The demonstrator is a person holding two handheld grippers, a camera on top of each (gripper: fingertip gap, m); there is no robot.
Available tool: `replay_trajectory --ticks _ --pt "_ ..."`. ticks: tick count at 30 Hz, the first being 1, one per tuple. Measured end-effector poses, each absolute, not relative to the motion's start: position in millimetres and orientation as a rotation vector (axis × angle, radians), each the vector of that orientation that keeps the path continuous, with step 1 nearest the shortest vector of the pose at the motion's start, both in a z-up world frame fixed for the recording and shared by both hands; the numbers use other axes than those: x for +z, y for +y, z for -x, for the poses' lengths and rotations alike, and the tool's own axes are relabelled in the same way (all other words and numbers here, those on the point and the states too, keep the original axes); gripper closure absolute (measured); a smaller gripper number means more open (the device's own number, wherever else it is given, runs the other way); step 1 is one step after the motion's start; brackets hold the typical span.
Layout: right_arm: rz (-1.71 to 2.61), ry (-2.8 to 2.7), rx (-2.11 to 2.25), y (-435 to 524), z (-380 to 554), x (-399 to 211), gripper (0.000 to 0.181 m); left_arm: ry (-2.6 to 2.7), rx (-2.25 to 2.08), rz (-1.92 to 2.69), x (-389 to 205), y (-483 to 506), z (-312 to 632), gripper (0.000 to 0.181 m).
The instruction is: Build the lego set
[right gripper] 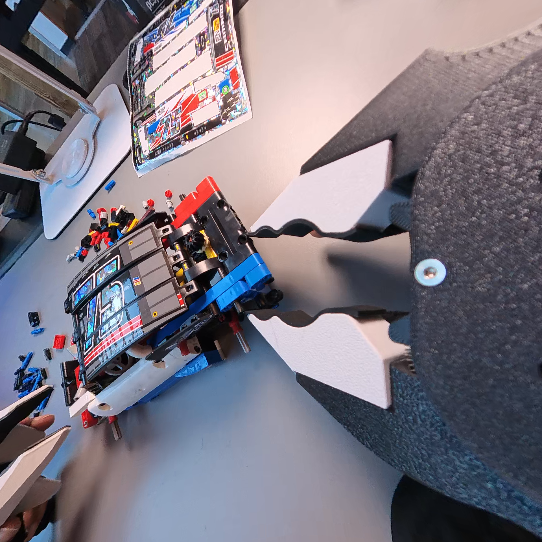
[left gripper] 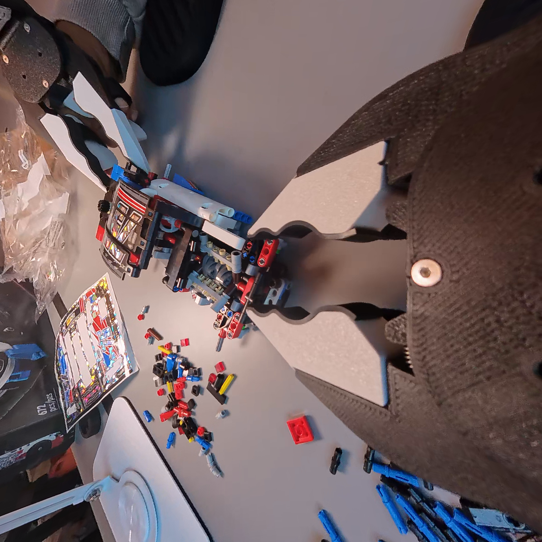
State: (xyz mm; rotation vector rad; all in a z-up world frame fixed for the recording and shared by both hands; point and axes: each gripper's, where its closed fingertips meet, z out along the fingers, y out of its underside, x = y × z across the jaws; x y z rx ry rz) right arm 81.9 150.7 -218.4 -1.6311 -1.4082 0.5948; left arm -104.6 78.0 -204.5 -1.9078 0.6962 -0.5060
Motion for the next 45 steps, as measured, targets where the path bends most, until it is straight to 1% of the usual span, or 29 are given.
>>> replay_trajectory --ticks 10,20,29,34,38,40,43,45 --pt "1.613 -1.411 0.557 152 -78 -219 0.135 0.739 -0.488 1.831 -196 75 92 0.139" --pt "1.582 -1.407 0.477 153 -77 -217 0.133 0.772 -0.524 1.777 -186 70 77 0.151" --pt "1.584 -1.402 0.48 153 -77 -217 0.134 0.842 -0.565 1.777 -179 87 45 0.15" --pt "1.582 -1.402 0.484 153 -76 -217 0.134 0.889 -0.542 1.788 -182 95 31 0.157" --pt "1.579 -1.404 0.478 152 -76 -218 0.134 0.929 -0.501 1.806 -188 101 28 0.169" --pt "1.578 -1.406 0.476 152 -76 -218 0.134 0.931 -0.52 1.812 -189 100 27 0.171" --pt "1.579 -1.409 0.475 152 -76 -218 0.134 0.926 -0.538 1.817 -189 99 26 0.171" --pt "1.578 -1.41 0.473 152 -76 -219 0.134 0.922 -0.564 1.814 -189 97 25 0.167"
